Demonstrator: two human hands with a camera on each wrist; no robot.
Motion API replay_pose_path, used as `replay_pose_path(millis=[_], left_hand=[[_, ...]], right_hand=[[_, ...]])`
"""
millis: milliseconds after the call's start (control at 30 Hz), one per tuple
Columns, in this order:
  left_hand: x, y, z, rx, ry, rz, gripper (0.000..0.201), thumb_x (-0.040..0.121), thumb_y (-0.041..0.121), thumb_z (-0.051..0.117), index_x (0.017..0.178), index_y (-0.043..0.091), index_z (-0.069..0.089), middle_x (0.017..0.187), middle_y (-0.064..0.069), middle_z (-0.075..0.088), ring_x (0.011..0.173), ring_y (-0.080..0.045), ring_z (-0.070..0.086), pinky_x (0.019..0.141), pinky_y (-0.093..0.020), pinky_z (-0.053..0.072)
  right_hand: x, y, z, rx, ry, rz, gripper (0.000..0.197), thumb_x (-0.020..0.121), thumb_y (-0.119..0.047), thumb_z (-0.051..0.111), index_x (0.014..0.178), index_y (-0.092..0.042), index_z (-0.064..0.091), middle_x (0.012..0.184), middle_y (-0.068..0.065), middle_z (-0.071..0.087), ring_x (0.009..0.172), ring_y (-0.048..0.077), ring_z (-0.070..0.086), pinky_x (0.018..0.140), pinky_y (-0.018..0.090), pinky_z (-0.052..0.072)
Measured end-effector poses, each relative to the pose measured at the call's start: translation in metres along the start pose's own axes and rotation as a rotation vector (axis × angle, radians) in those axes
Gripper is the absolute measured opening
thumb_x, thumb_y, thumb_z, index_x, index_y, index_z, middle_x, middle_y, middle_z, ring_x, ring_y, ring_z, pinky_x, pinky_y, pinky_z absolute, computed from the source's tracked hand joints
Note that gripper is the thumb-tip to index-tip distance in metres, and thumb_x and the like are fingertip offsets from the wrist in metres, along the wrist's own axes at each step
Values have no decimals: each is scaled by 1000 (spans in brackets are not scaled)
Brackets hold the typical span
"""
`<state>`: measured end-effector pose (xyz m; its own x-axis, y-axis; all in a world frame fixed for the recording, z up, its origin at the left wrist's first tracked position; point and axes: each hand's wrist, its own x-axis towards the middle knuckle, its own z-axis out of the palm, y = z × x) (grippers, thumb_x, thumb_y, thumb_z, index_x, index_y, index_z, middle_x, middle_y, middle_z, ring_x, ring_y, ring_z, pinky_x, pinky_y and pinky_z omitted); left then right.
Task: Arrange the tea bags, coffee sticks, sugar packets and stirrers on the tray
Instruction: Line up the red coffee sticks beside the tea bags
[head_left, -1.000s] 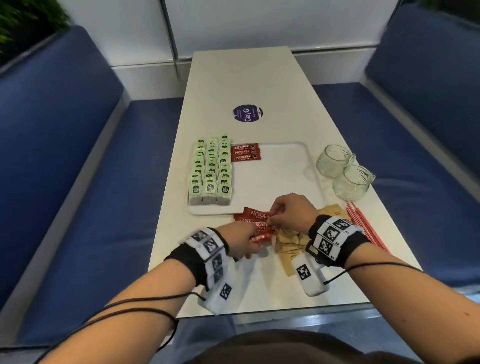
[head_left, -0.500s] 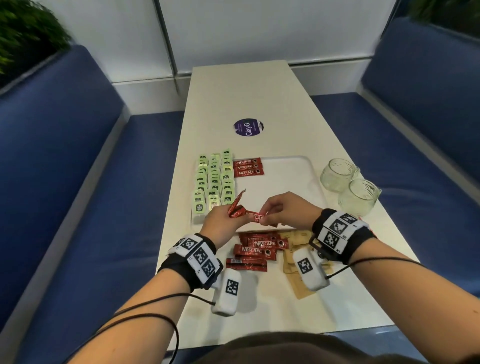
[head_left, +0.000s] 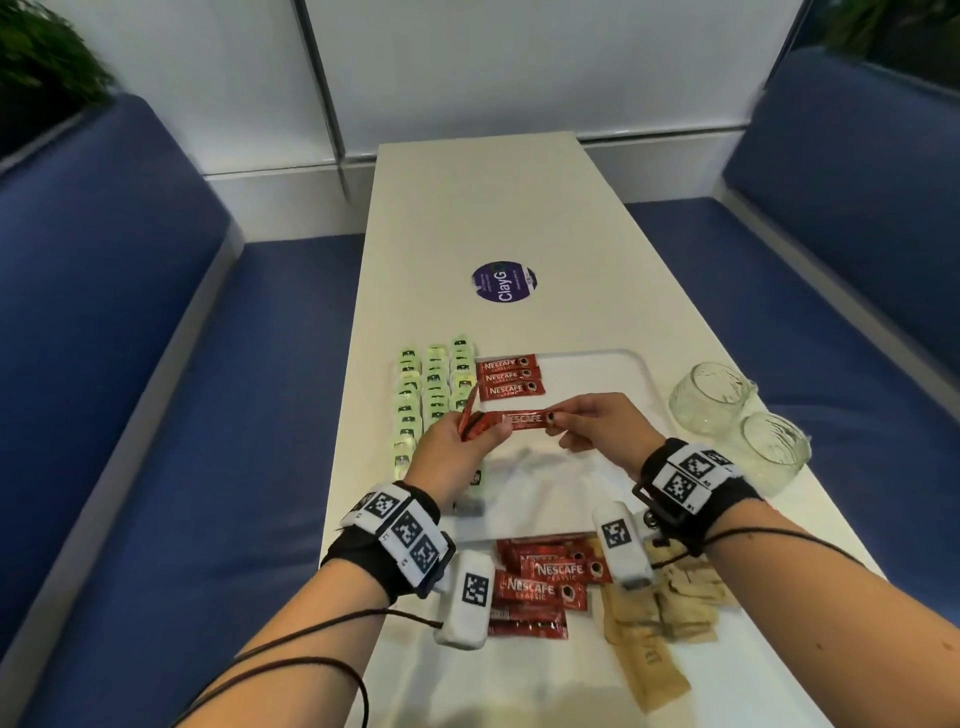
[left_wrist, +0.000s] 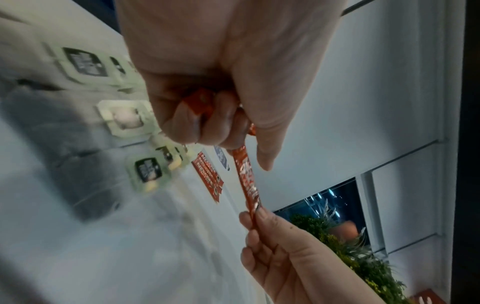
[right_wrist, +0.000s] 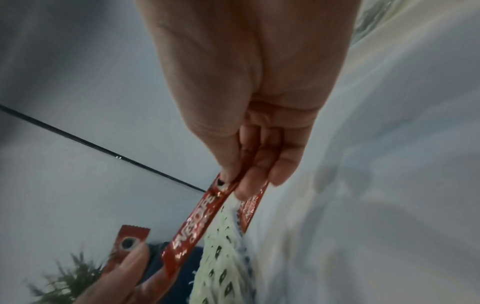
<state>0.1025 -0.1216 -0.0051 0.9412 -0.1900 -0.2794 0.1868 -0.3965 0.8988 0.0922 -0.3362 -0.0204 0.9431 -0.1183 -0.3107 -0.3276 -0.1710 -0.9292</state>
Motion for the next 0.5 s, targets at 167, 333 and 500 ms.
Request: replay_pose_path(millis=[167,333,500], left_hand=[[22,5,-8,-33,37,-10,28,96,46,53,84,21,52,68,4,52,57,-14,47,56,-28,35],[32,-2,-14,-51,23,-21,22,101,33,46,92,15,55,71,-1,54,57,-14,47,56,-29,37],[32,-6,-17,-109,14,-27,18,102,23,46,99,8,54,68,-6,56,48,-11,50,44,-19,41]], right_hand=[[44,9,-6,-222,149,172,9,88,-8,66,86,-1,70,59,7,61,46,16,49,47,27,41],[69,4,8,-418,111,221,9,88,-16,67,80,-11,66,65,4,61,48,16,53,45,21,41],[87,4,16,-393,156,223,19,81,-15,73,74,-14,55,76,10,62,49,20,54,45,24,42]])
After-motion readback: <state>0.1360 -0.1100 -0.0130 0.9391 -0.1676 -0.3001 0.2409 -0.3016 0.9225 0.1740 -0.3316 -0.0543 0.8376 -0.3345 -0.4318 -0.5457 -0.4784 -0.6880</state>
